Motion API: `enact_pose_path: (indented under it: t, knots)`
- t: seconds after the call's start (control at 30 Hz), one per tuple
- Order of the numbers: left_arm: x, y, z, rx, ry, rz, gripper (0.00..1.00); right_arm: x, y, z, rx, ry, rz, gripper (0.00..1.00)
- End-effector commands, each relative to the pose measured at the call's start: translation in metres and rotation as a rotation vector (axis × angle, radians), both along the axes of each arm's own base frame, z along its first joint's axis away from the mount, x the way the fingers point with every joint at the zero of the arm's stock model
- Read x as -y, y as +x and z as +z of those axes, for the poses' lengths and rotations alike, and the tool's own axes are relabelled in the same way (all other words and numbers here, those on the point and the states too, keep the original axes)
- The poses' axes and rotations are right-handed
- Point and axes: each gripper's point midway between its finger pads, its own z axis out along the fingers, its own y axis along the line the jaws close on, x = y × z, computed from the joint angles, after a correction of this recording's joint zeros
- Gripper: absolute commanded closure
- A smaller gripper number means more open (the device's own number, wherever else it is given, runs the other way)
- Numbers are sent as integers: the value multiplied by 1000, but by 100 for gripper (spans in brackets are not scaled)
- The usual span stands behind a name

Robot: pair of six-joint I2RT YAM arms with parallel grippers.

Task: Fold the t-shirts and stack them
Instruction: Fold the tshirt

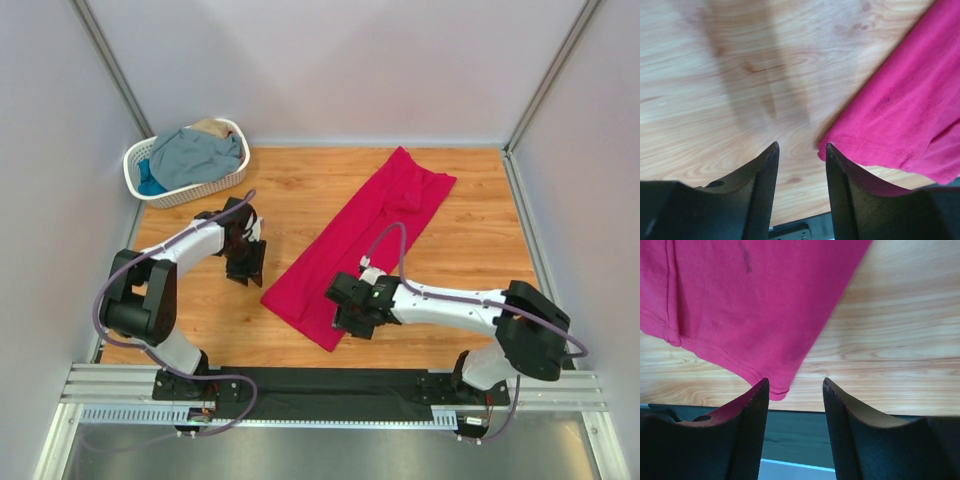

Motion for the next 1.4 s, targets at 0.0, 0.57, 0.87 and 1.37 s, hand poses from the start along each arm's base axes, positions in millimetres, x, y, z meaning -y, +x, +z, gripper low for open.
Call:
enact_pose_path:
  t: [0.0, 0.57, 0.87, 1.37]
  knots:
    - [-15, 17, 27, 140, 70, 59, 49, -28, 10, 0, 52, 24, -98, 52]
    - [4, 11, 48, 162, -57, 26, 53, -32, -30, -33, -19, -91, -47, 86]
    - [44, -38, 63, 113, -285, -18, 54, 67, -68, -48, -76, -217, -31, 100]
    - [90, -110, 41, 44, -397, -68, 50, 111, -84, -31, -45, -109, 8, 100]
